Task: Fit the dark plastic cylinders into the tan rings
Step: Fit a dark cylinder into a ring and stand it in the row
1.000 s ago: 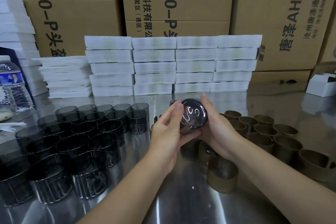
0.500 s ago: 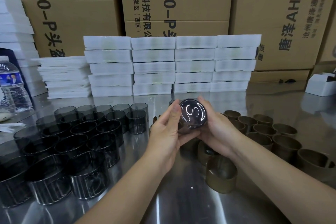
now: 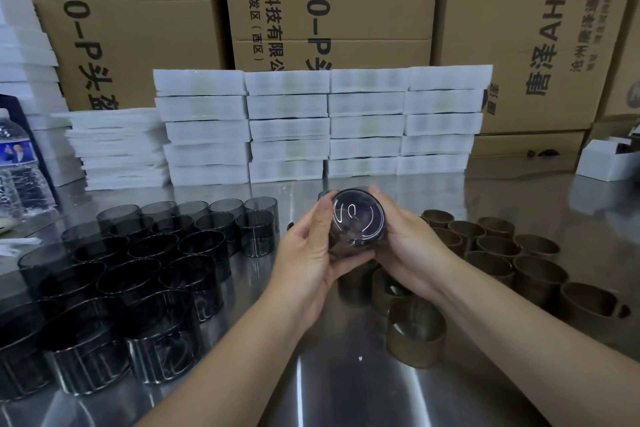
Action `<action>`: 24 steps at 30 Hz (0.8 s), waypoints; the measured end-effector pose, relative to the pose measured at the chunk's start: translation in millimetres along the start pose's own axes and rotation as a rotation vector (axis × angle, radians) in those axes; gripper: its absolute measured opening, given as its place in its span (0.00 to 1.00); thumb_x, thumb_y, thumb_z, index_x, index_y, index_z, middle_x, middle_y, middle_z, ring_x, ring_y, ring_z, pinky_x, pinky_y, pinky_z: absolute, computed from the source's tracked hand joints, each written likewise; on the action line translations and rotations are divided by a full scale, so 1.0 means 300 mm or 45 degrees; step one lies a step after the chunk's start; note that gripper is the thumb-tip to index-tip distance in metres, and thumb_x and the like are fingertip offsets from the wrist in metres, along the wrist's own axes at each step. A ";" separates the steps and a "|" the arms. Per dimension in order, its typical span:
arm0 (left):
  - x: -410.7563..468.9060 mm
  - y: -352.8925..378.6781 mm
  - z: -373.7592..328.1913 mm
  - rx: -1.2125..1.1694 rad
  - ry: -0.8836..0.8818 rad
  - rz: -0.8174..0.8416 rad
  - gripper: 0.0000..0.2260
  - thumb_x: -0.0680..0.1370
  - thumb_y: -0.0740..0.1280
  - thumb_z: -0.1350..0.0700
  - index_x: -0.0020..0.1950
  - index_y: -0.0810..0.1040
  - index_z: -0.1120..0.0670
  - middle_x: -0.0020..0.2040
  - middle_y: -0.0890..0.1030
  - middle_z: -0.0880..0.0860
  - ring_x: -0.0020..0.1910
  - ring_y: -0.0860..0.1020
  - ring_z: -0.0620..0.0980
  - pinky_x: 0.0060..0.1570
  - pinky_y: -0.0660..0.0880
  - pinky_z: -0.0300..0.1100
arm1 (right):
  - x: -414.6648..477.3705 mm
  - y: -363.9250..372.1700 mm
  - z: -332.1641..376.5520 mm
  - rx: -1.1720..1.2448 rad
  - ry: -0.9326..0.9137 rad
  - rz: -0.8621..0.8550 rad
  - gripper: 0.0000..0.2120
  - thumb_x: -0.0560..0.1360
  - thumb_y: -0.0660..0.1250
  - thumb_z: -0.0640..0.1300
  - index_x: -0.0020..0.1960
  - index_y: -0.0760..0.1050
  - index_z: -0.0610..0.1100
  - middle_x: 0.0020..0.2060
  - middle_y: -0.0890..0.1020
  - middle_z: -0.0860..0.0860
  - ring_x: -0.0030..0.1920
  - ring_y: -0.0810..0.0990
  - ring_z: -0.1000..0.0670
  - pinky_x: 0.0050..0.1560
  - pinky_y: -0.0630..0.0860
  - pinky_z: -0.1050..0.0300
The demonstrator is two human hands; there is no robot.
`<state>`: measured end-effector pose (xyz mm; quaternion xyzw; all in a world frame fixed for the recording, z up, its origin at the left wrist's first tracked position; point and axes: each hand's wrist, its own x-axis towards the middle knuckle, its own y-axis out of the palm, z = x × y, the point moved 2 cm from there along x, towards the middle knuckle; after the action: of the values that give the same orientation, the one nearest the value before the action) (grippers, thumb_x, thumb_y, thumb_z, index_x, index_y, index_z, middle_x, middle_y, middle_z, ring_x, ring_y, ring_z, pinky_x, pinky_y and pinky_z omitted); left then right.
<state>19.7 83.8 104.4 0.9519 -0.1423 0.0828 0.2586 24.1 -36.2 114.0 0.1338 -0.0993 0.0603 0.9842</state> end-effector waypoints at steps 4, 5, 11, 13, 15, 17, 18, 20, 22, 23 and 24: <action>-0.003 0.002 -0.004 -0.007 0.014 0.000 0.28 0.62 0.68 0.40 0.56 0.80 0.55 0.50 0.85 0.57 0.45 0.85 0.53 0.36 0.81 0.43 | 0.004 -0.001 0.001 0.011 -0.023 0.017 0.20 0.79 0.59 0.55 0.48 0.85 0.44 0.52 0.85 0.44 0.55 0.83 0.49 0.55 0.76 0.56; -0.003 0.003 -0.005 -0.009 0.013 0.000 0.28 0.62 0.68 0.40 0.57 0.80 0.56 0.50 0.85 0.57 0.45 0.85 0.53 0.36 0.81 0.43 | 0.003 -0.001 0.001 0.019 -0.026 0.021 0.20 0.78 0.60 0.56 0.49 0.85 0.43 0.52 0.85 0.44 0.55 0.83 0.49 0.55 0.76 0.57; -0.007 -0.001 -0.003 -0.027 -0.007 -0.023 0.26 0.67 0.66 0.42 0.57 0.79 0.57 0.49 0.86 0.58 0.44 0.85 0.53 0.35 0.81 0.43 | 0.002 0.002 -0.006 -0.012 -0.048 0.021 0.20 0.75 0.61 0.58 0.49 0.85 0.46 0.52 0.85 0.44 0.56 0.83 0.50 0.55 0.76 0.58; -0.008 0.001 -0.003 -0.038 -0.010 -0.023 0.26 0.67 0.66 0.42 0.57 0.80 0.57 0.48 0.86 0.58 0.44 0.85 0.53 0.34 0.81 0.43 | 0.001 0.002 -0.006 -0.027 -0.056 0.013 0.19 0.77 0.60 0.57 0.48 0.86 0.46 0.51 0.85 0.44 0.55 0.83 0.50 0.55 0.75 0.57; -0.009 0.004 -0.005 -0.042 -0.006 -0.021 0.25 0.67 0.66 0.41 0.56 0.80 0.57 0.48 0.86 0.57 0.43 0.85 0.52 0.34 0.81 0.42 | -0.005 0.006 0.001 -0.063 -0.057 0.019 0.19 0.77 0.60 0.56 0.47 0.86 0.47 0.50 0.86 0.45 0.53 0.84 0.51 0.54 0.76 0.57; -0.012 0.009 -0.005 -0.061 0.008 -0.024 0.26 0.65 0.67 0.40 0.55 0.80 0.56 0.48 0.86 0.57 0.44 0.85 0.52 0.35 0.81 0.42 | -0.014 0.005 0.021 -0.113 -0.058 0.011 0.20 0.74 0.62 0.57 0.48 0.85 0.44 0.49 0.86 0.44 0.53 0.84 0.49 0.53 0.77 0.58; -0.014 0.014 -0.004 -0.083 0.012 -0.021 0.27 0.63 0.69 0.40 0.56 0.80 0.56 0.49 0.86 0.57 0.45 0.85 0.53 0.36 0.81 0.43 | -0.017 -0.001 0.033 -0.167 -0.059 0.005 0.23 0.72 0.63 0.60 0.50 0.84 0.42 0.50 0.86 0.44 0.53 0.84 0.48 0.53 0.78 0.57; -0.020 0.027 -0.004 -0.150 0.013 -0.012 0.32 0.61 0.71 0.40 0.59 0.78 0.57 0.53 0.84 0.59 0.49 0.84 0.55 0.38 0.81 0.44 | -0.018 -0.013 0.058 -0.310 -0.043 -0.008 0.28 0.67 0.66 0.64 0.55 0.82 0.42 0.51 0.85 0.43 0.56 0.82 0.44 0.60 0.76 0.49; -0.024 0.040 -0.004 -0.218 0.008 -0.010 0.34 0.61 0.72 0.40 0.62 0.77 0.57 0.55 0.84 0.60 0.51 0.84 0.56 0.39 0.81 0.44 | -0.020 -0.020 0.075 -0.377 -0.031 0.018 0.30 0.66 0.67 0.65 0.58 0.81 0.45 0.53 0.85 0.44 0.59 0.80 0.42 0.68 0.70 0.42; -0.024 0.044 -0.004 -0.240 0.005 -0.015 0.33 0.61 0.71 0.41 0.62 0.77 0.57 0.54 0.84 0.60 0.50 0.84 0.55 0.40 0.81 0.43 | -0.023 -0.020 0.082 -0.382 -0.030 0.040 0.28 0.67 0.66 0.64 0.58 0.81 0.46 0.53 0.85 0.46 0.59 0.81 0.43 0.68 0.70 0.42; -0.024 0.046 -0.003 -0.251 -0.001 -0.030 0.32 0.62 0.71 0.41 0.60 0.78 0.57 0.53 0.84 0.60 0.49 0.85 0.55 0.40 0.81 0.43 | -0.025 -0.022 0.088 -0.399 -0.039 0.052 0.26 0.68 0.66 0.63 0.58 0.81 0.49 0.52 0.85 0.48 0.57 0.82 0.45 0.66 0.72 0.45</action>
<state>8.4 74.5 109.9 0.9234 -0.1388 0.0650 0.3518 13.1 -50.7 135.8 -0.0224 -0.1251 0.0621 0.9899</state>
